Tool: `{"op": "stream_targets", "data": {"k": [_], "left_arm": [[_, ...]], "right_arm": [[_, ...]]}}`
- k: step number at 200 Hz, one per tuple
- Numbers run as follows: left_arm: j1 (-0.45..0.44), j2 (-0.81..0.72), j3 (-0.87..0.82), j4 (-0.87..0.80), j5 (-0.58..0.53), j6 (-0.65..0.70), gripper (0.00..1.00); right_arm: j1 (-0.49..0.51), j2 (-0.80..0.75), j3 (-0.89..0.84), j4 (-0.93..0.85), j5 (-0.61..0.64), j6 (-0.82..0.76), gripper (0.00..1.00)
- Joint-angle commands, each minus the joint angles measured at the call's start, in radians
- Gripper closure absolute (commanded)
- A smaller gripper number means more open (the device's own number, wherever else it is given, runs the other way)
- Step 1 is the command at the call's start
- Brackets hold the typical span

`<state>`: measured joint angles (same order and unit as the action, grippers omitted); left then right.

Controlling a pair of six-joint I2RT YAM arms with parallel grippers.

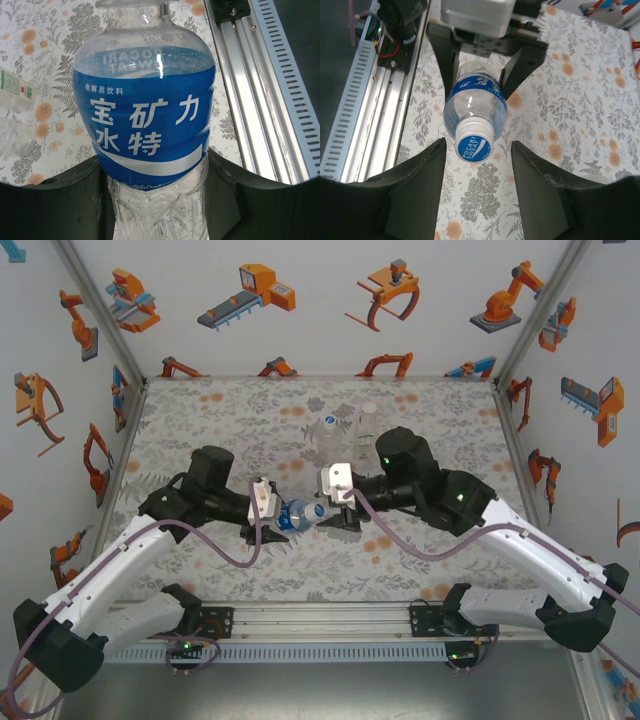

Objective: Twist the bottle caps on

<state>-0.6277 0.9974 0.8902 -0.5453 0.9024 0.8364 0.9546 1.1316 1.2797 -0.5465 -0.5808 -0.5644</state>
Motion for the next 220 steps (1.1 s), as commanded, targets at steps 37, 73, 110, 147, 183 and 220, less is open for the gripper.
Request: {"op": "stream_targets", "data": {"k": [37,73,110,147,183,220], "left_arm": [[-0.003,-0.013,0.018,0.000,0.046,0.026,1.00],[-0.004,-0.014,0.018,0.000,0.046,0.027,1.00],[-0.003,-0.013,0.018,0.000,0.045,0.027,1.00],[-0.004,-0.017,0.017,0.000,0.046,0.027,1.00],[-0.003,-0.019,0.017,-0.001,0.045,0.027,1.00],[-0.004,-0.023,0.017,-0.001,0.043,0.027,1.00]], "right_arm": [[0.021,-0.006,-0.012,0.038,-0.027,-0.042,0.57],[0.027,-0.007,-0.013,0.048,-0.027,-0.036,0.57],[0.032,-0.009,-0.014,0.066,-0.036,-0.025,0.57],[0.034,-0.007,-0.016,0.056,-0.027,-0.021,0.65],[0.035,-0.009,-0.041,0.108,0.042,0.166,0.87],[0.042,-0.034,-0.126,0.269,0.273,0.694,1.00]]}}
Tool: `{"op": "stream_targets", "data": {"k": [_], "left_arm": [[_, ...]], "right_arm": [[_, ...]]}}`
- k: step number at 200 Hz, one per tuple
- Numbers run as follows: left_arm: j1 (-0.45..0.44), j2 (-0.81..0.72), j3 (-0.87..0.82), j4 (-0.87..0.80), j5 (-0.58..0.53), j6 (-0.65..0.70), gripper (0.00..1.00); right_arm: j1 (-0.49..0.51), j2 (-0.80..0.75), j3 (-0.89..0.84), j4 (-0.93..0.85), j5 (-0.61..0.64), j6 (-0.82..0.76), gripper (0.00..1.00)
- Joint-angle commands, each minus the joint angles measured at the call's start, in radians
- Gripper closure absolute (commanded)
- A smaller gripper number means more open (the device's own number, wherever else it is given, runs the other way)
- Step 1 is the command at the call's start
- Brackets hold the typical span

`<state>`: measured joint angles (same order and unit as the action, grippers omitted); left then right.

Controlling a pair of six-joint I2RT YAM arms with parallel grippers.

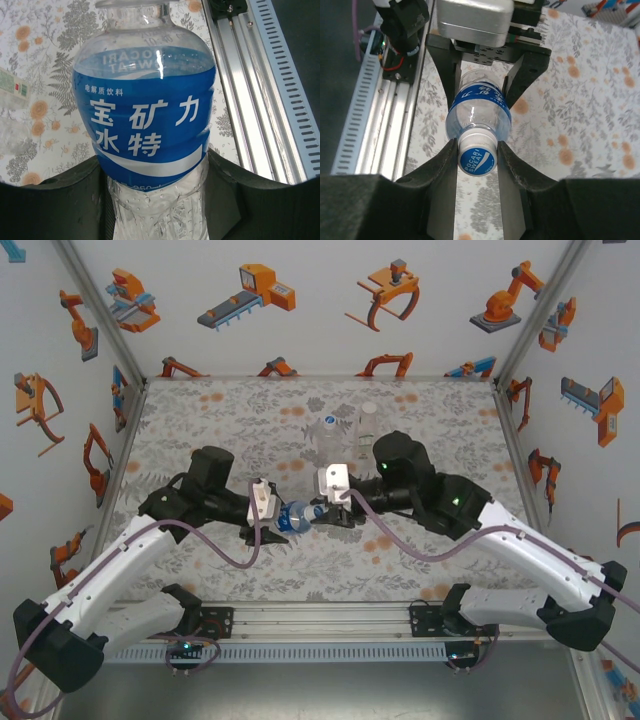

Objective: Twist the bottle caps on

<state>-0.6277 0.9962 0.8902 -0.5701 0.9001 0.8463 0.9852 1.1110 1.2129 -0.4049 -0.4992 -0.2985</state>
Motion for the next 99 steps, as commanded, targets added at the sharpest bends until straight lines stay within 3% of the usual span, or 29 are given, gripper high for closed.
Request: {"op": "stream_targets", "data": {"k": [1,20,52,67,99], "left_arm": [[-0.004,-0.021,0.018,0.025,0.045,0.017,1.00],[-0.003,-0.019,0.018,0.024,0.043,0.017,1.00],[-0.002,-0.020,0.021,0.024,0.040,0.015,1.00],[-0.003,-0.019,0.021,0.024,0.040,0.013,1.00],[-0.004,-0.016,0.023,0.025,0.042,0.013,1.00]], "right_arm": [[0.012,-0.015,-0.063,0.131,0.201,0.445,1.00],[0.013,-0.025,-0.087,0.113,0.396,0.853,1.00],[0.013,-0.034,-0.113,0.021,0.534,1.419,1.00],[0.014,-0.019,-0.098,0.011,0.531,1.476,1.00],[0.015,-0.020,-0.072,0.041,0.550,1.423,1.00]]}}
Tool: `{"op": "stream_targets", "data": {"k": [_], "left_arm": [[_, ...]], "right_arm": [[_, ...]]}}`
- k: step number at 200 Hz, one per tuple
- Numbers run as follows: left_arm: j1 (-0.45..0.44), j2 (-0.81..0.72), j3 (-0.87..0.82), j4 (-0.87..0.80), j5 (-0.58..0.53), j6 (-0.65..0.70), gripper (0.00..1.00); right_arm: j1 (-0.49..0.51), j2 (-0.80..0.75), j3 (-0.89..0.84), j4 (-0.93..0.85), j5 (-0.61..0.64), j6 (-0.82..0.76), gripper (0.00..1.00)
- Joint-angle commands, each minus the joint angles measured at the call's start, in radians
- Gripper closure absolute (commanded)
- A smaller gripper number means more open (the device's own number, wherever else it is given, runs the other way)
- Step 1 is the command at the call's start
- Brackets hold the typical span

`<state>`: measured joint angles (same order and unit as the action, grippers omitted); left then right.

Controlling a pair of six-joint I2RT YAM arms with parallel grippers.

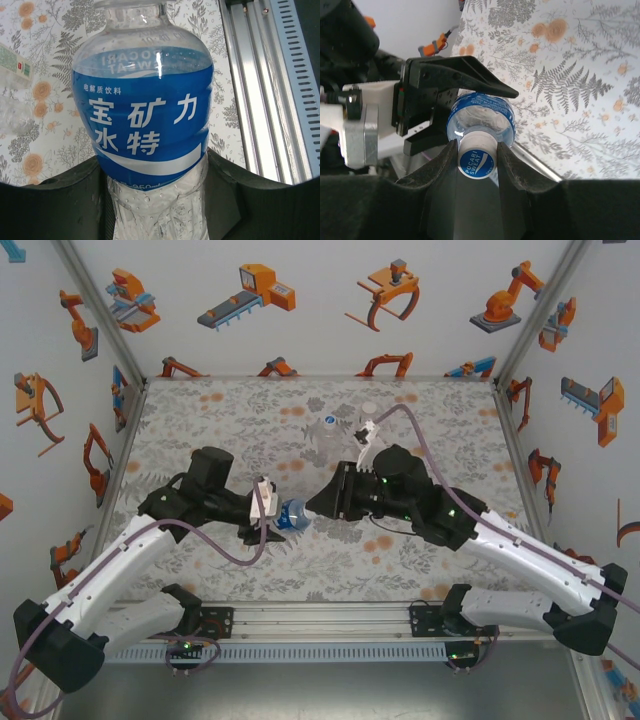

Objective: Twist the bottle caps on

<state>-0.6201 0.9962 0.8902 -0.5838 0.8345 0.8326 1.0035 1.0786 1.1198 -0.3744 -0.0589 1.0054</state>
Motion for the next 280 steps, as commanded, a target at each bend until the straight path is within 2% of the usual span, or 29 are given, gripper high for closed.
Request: {"op": "stream_targets", "data": {"k": [1,22,45,52,81,103,133,154,185,219,251,280], "left_arm": [[-0.010,-0.016,0.023,0.038,0.107,0.027,1.00],[-0.010,-0.018,0.023,0.039,0.107,0.027,1.00],[-0.010,-0.018,0.023,0.038,0.108,0.028,1.00],[-0.010,-0.016,0.023,0.038,0.109,0.027,1.00],[-0.011,-0.016,0.021,0.037,0.109,0.028,1.00],[-0.011,-0.015,0.021,0.037,0.109,0.027,1.00],[-0.011,-0.014,0.019,0.038,0.110,0.028,1.00],[-0.012,-0.014,0.020,0.038,0.116,0.029,1.00],[-0.011,-0.016,0.018,0.039,0.117,0.031,1.00],[-0.012,-0.017,0.017,0.037,0.121,0.032,1.00],[-0.011,-0.016,0.018,0.038,0.122,0.032,1.00],[-0.012,-0.017,0.017,0.036,0.121,0.032,1.00]], "right_arm": [[-0.003,0.011,0.022,0.014,0.109,0.113,1.00],[-0.004,0.003,0.036,0.060,0.072,-0.051,1.00],[-0.003,-0.002,0.059,0.085,-0.010,-0.281,0.63],[-0.004,-0.003,0.067,0.075,-0.016,-0.346,0.57],[-0.007,-0.019,0.091,0.077,-0.084,-0.646,0.53],[-0.006,-0.022,0.118,0.057,-0.199,-0.901,0.52],[-0.007,-0.010,0.177,-0.065,-0.399,-1.254,0.51],[-0.006,-0.004,0.184,-0.123,-0.487,-1.427,0.48],[-0.006,0.019,0.187,-0.175,-0.502,-1.552,0.47],[-0.005,0.028,0.169,-0.162,-0.493,-1.571,0.50],[-0.005,0.023,0.152,-0.140,-0.513,-1.570,0.60],[-0.004,0.029,0.142,-0.136,-0.517,-1.569,0.60]]}}
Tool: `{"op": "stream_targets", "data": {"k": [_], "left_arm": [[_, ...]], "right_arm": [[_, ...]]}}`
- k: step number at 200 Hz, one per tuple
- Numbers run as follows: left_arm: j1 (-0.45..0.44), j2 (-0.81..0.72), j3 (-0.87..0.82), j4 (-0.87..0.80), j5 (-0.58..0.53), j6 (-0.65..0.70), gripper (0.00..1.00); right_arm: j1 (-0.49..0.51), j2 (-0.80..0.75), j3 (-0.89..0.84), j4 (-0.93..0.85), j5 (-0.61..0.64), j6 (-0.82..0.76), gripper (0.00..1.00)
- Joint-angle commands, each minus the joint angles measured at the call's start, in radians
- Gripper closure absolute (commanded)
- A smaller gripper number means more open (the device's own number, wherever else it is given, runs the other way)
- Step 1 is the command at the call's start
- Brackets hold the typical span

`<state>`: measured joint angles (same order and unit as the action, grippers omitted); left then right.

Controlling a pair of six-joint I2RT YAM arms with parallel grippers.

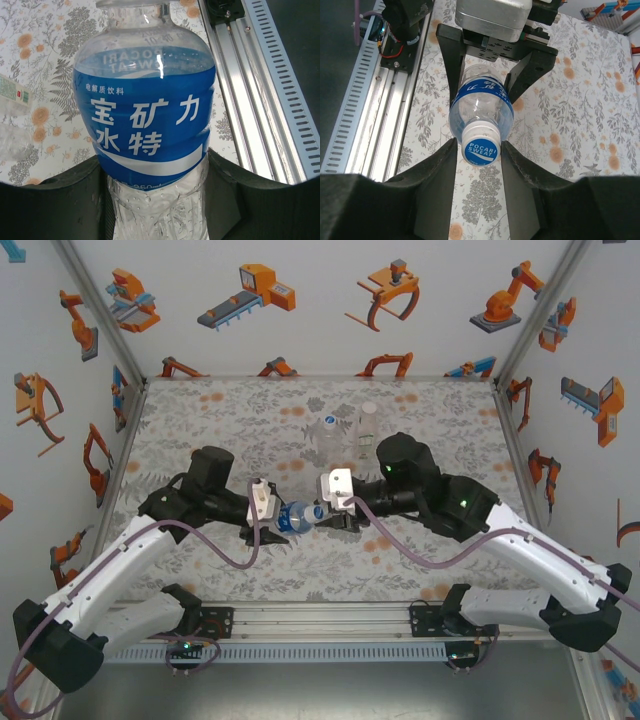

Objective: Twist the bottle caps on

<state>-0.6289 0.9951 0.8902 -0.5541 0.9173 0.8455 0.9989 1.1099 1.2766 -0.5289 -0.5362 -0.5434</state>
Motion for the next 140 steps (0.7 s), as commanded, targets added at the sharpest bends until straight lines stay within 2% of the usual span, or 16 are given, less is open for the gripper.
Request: {"op": "stream_targets", "data": {"k": [1,25,49,101,116,140], "left_arm": [[-0.002,-0.015,0.018,0.006,0.038,0.019,1.00],[-0.002,-0.016,0.019,0.006,0.039,0.020,1.00],[-0.002,-0.017,0.019,0.005,0.038,0.020,1.00],[-0.002,-0.019,0.019,0.005,0.038,0.019,1.00],[-0.002,-0.018,0.019,0.006,0.039,0.020,1.00],[-0.002,-0.017,0.019,0.005,0.040,0.021,1.00]], "right_arm": [[0.001,-0.002,-0.015,0.019,-0.039,-0.020,0.60],[0.001,0.003,-0.020,0.019,-0.033,-0.020,0.61],[0.001,0.004,-0.020,0.016,-0.027,-0.020,0.65],[0.000,0.013,-0.033,0.029,0.030,0.028,0.63],[0.001,0.012,-0.034,0.034,0.028,0.052,0.77],[0.001,-0.005,-0.065,0.092,0.057,0.160,0.84]]}}
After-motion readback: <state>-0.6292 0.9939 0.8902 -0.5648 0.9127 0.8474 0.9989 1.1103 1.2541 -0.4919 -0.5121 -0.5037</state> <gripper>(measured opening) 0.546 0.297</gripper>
